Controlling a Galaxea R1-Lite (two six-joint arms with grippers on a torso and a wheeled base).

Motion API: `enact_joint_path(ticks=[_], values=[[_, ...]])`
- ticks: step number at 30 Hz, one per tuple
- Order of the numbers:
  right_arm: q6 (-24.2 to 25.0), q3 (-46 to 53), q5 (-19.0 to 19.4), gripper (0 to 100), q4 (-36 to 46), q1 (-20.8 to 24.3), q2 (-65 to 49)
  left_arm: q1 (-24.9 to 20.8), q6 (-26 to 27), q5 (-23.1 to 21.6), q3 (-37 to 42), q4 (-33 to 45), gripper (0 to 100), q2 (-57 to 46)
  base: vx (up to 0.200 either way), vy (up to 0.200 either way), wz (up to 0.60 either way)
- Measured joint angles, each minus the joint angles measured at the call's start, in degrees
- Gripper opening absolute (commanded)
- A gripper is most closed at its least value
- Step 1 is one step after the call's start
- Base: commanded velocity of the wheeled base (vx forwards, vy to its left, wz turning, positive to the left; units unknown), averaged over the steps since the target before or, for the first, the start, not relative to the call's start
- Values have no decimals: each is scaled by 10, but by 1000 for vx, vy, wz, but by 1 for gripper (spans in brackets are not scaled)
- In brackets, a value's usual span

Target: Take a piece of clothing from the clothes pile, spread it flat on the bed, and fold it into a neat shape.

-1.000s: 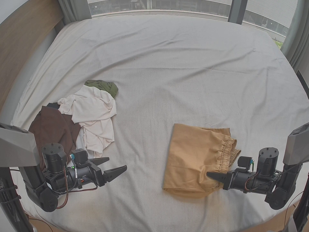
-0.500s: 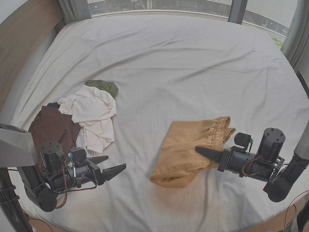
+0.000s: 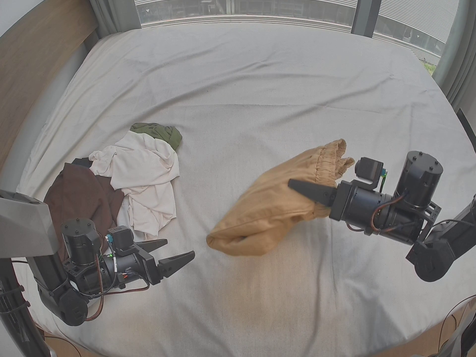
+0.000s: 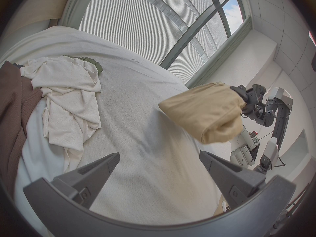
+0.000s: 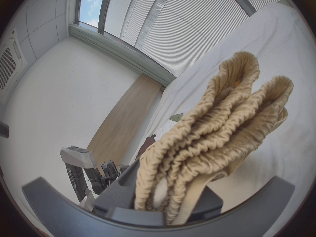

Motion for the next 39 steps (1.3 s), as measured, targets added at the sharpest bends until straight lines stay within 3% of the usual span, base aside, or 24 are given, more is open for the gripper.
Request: enact_joint_path(ticks=[39], values=[[47,-478,20,0,211,-55,182,0,-12,-1,1,0,100,-1,0,0,0]])
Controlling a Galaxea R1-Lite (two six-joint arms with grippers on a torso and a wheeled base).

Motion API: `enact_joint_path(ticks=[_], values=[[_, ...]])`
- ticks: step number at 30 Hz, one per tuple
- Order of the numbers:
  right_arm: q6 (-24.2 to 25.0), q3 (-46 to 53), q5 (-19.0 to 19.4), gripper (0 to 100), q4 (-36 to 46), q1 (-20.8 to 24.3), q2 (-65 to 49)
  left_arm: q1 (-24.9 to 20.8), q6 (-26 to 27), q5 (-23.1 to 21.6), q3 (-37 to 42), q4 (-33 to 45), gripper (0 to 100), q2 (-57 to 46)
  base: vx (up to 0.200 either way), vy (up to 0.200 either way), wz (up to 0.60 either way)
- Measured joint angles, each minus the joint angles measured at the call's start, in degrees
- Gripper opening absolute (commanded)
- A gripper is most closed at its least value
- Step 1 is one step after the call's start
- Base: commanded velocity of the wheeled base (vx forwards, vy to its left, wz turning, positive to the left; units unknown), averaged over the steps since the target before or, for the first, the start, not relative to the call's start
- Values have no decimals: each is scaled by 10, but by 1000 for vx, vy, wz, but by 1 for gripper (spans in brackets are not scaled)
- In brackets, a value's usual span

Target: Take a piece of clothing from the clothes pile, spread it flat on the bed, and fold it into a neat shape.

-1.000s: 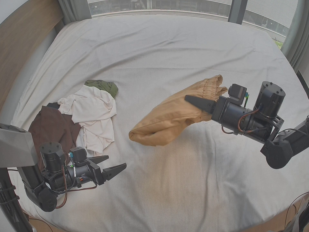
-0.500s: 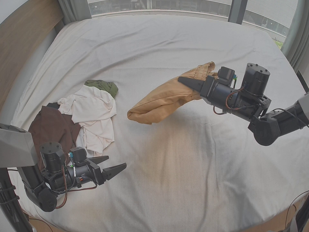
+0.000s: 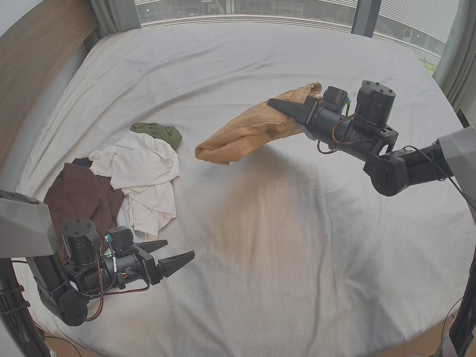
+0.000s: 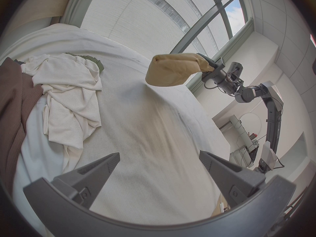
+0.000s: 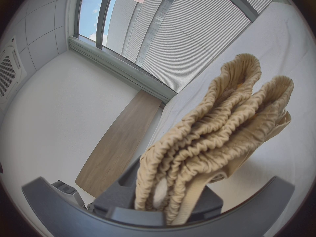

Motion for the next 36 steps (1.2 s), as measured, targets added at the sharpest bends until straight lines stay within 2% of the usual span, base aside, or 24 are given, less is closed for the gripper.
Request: enact_joint_path(ticks=[6,12,16,28,36], values=[[1,-86,1,0,16,-4,58,0,-2,0,0,0,100,0,0,0,0],[-4,-99,5,0,17,-20,119,0,-7,-1,2,0,100,0,0,0,0],[-19,-69,14,0,19,-30,132,-1,-7,-1,2,0,100,0,0,0,0],[-100,101,34,0,18,-83,106,-10,-9,-1,3,0,100,1,0,0,0],[-114,164,35,0,-35,-91,98,-13,-10,0,3,0,100,1,0,0,0]])
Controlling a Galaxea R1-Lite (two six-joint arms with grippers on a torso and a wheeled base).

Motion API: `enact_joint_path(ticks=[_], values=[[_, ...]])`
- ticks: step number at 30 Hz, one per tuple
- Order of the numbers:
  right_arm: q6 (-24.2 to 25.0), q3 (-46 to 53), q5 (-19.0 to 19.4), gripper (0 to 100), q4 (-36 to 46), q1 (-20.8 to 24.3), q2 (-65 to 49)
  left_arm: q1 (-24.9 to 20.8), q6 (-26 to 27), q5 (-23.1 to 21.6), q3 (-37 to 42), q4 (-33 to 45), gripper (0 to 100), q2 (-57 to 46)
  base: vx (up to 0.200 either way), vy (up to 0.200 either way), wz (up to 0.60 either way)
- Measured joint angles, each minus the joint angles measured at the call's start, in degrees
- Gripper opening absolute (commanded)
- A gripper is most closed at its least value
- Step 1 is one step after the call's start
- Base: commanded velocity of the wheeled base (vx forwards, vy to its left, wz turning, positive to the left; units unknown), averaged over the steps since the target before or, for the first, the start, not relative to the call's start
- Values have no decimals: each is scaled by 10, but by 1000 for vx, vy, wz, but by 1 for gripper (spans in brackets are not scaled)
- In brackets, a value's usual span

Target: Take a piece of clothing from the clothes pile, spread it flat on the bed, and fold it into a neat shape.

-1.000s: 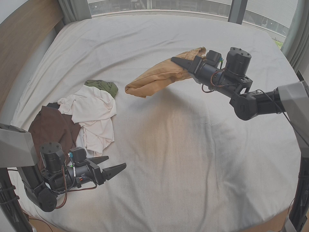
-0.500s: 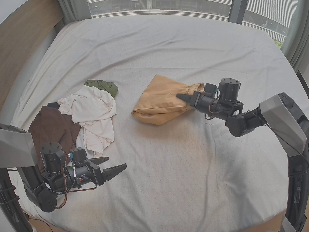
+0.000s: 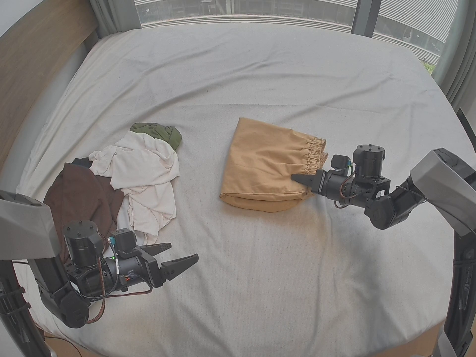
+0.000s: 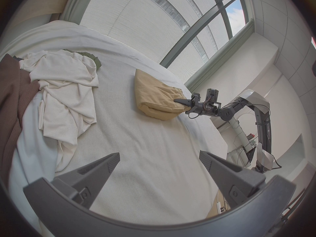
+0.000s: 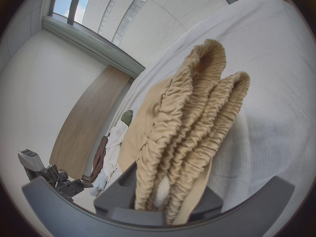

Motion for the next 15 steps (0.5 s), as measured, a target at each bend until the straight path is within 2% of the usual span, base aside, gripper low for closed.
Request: enact_joint_path(ticks=[1,2,15], values=[[0,5,0,0,-5,0,0,0,-1,0,0,0,100,0,0,0,0],[0,9,0,100,-9,2,0,0,-2,0,0,0,100,0,0,0,0],[-4,69,-8,100,-38,9,-10,-1,-8,0,-1,0,100,-2,0,0,0]])
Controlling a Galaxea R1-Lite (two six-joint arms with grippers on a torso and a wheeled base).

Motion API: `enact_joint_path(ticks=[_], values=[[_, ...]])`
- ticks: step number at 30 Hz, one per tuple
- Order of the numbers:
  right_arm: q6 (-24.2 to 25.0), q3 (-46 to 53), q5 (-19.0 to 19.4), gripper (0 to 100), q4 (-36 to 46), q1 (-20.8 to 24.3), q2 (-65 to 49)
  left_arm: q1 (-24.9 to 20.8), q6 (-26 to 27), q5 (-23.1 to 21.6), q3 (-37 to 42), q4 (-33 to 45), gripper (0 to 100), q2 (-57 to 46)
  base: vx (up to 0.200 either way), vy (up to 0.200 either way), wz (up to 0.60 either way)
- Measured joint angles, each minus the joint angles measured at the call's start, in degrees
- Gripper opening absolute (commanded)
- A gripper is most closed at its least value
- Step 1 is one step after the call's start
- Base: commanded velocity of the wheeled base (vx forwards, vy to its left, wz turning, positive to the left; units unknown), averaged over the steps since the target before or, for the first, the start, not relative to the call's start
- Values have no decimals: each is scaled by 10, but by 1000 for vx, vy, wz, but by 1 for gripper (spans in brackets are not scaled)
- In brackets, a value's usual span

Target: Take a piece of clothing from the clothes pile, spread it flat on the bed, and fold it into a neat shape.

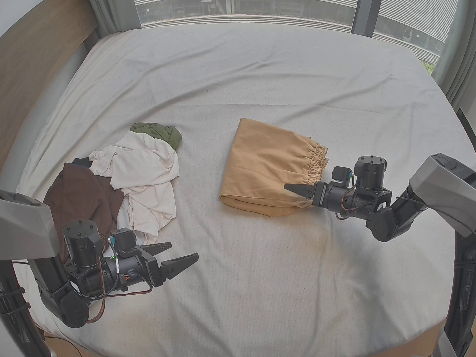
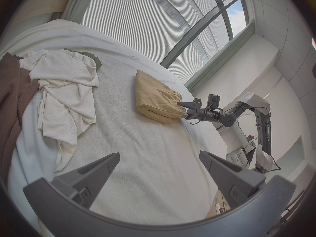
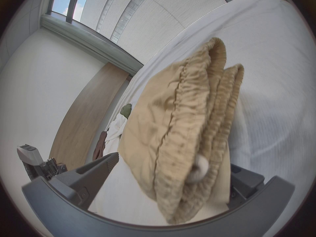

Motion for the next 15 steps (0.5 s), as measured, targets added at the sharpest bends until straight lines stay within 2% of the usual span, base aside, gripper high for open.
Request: enact_joint_path(ticks=[8,15], values=[[-35,178,-10,100,-8,12,-84,-27,-44,0,10,0,100,-27,0,0,0],[-58,350,-57,100,-36,56,-222,-57,-67,1,51,1,100,-106,0,0,0]])
